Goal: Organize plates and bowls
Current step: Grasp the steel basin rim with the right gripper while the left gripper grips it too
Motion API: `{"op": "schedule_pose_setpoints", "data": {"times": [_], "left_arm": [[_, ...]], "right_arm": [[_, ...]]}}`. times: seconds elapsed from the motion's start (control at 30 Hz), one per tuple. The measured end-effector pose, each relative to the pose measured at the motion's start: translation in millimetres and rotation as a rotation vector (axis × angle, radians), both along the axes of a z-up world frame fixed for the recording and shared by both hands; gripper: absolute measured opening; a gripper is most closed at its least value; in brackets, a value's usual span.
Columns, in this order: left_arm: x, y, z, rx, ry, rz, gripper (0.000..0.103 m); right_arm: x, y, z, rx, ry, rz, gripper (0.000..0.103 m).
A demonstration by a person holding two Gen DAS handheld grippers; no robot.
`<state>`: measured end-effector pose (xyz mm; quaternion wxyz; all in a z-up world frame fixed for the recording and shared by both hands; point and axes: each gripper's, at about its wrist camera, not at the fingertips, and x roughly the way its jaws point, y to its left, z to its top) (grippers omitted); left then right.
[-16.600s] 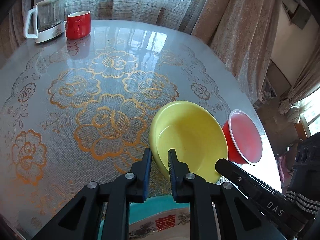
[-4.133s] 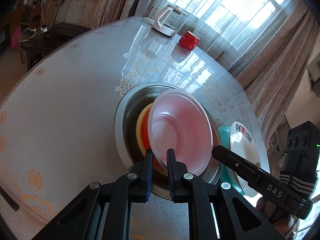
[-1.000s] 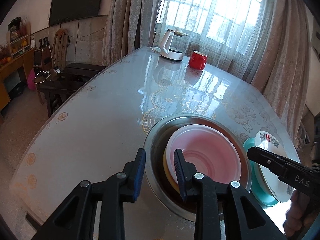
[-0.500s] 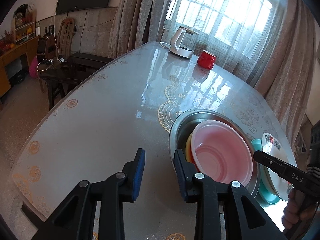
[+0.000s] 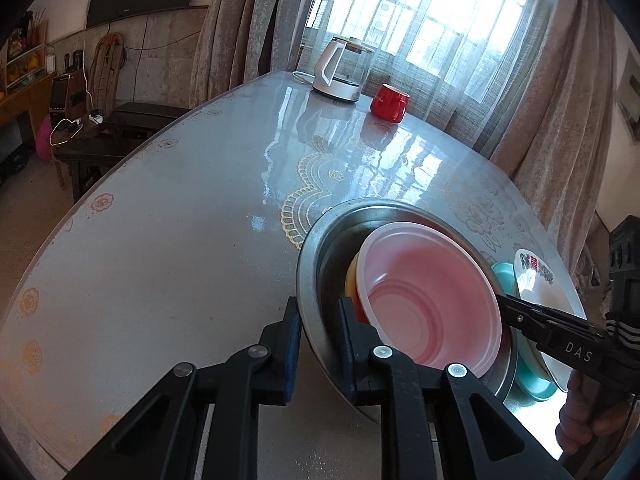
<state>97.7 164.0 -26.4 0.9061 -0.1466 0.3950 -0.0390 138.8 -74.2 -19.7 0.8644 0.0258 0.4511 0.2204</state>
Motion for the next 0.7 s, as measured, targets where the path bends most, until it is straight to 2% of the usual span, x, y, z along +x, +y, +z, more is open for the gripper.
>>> {"op": "schedule_pose_setpoints", "data": {"times": [0.13, 0.37, 0.7], "left_arm": [[1, 5, -2, -0.036, -0.004, 0.002, 0.018], [0, 0, 0, 0.003, -0.018, 0.001, 0.017], [-9, 3, -1, -0.011, -0.02, 0.015, 0.017]], "right_arm": [[2, 0, -3, 0.003, 0.001, 0.008, 0.017], [3, -1, -3, 0.005, -0.002, 0.018, 0.017], [3, 1, -3, 0.025, 0.015, 0.014, 0.017]]}}
